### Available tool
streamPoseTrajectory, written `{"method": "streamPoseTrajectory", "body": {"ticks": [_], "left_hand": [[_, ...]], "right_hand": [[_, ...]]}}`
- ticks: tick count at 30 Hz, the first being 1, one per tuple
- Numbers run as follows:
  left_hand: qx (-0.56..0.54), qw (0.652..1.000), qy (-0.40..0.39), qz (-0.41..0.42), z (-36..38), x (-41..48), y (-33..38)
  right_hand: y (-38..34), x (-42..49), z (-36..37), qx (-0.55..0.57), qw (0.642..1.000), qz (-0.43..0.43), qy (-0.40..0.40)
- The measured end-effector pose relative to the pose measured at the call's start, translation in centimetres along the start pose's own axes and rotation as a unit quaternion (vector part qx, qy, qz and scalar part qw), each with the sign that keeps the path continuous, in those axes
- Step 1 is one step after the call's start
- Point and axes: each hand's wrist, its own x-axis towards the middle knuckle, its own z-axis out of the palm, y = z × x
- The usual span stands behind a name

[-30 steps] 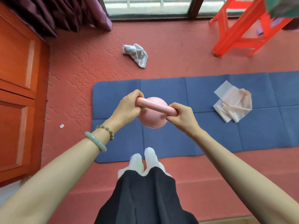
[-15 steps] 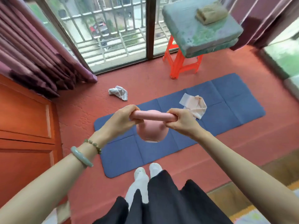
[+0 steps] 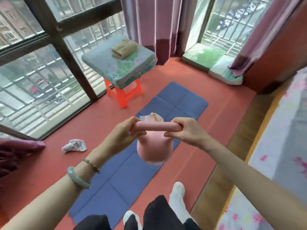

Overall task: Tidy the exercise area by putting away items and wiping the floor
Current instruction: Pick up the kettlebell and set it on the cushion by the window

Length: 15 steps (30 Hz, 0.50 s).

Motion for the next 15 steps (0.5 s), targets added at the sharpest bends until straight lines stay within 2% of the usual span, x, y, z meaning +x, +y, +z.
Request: {"method": "streamPoseTrajectory", "body": {"ticks": [6, 15], "left_hand": [[-0.006, 0.998, -0.024, 0.06, 6.3, 10.3, 7.1], [-0.016, 0.992, -0.069, 0.107, 13.0, 25.5, 15.5]], "right_hand": [[6.6, 0.4, -11.1, -0.006, 0.998, 0.027, 0.055], [13.8, 2.6, -25.4, 0.001, 0.989, 0.057, 0.134]]}}
